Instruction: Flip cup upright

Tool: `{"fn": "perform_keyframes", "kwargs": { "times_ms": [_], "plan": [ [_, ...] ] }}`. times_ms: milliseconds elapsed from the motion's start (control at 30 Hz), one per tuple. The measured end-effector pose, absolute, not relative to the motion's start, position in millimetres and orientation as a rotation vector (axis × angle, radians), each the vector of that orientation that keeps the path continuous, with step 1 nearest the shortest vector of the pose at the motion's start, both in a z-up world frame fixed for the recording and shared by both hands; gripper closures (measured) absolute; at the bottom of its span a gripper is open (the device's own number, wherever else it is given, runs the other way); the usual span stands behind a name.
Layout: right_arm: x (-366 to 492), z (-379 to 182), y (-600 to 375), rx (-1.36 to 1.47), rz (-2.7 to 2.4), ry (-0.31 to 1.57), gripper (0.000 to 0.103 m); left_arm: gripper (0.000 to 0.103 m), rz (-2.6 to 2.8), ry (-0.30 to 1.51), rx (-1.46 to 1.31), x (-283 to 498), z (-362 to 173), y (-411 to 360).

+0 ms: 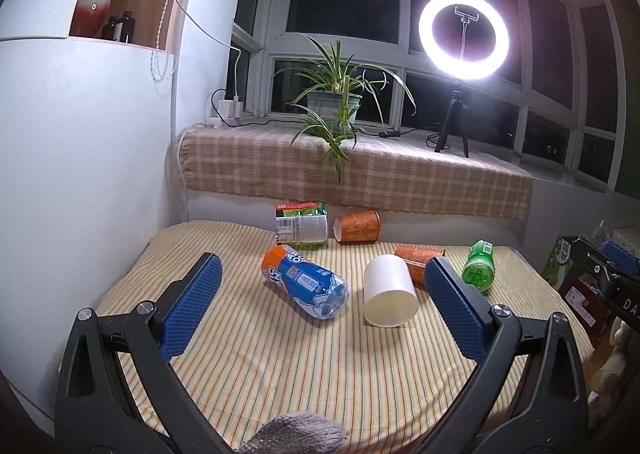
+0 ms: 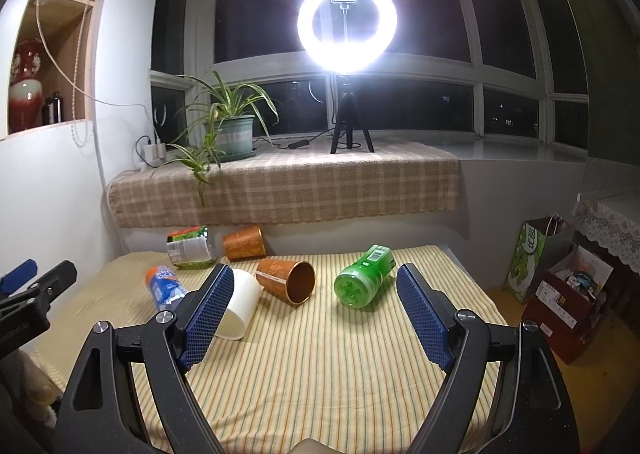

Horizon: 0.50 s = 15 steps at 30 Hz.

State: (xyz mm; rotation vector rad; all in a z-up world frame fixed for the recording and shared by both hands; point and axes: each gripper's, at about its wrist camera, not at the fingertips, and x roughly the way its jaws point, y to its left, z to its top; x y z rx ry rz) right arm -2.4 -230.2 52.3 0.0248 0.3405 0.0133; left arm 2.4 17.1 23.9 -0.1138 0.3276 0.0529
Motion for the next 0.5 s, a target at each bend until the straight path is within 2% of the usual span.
{"fn": "perform_keyframes", "kwargs": {
  "times_ms": [500],
  "plan": [
    [17.8,45.6,-224.0,0.042,0.068,0.387,0.019,0.000,0.066,0.351,-0.099,8.0,23.0,26.9]
  ]
}}
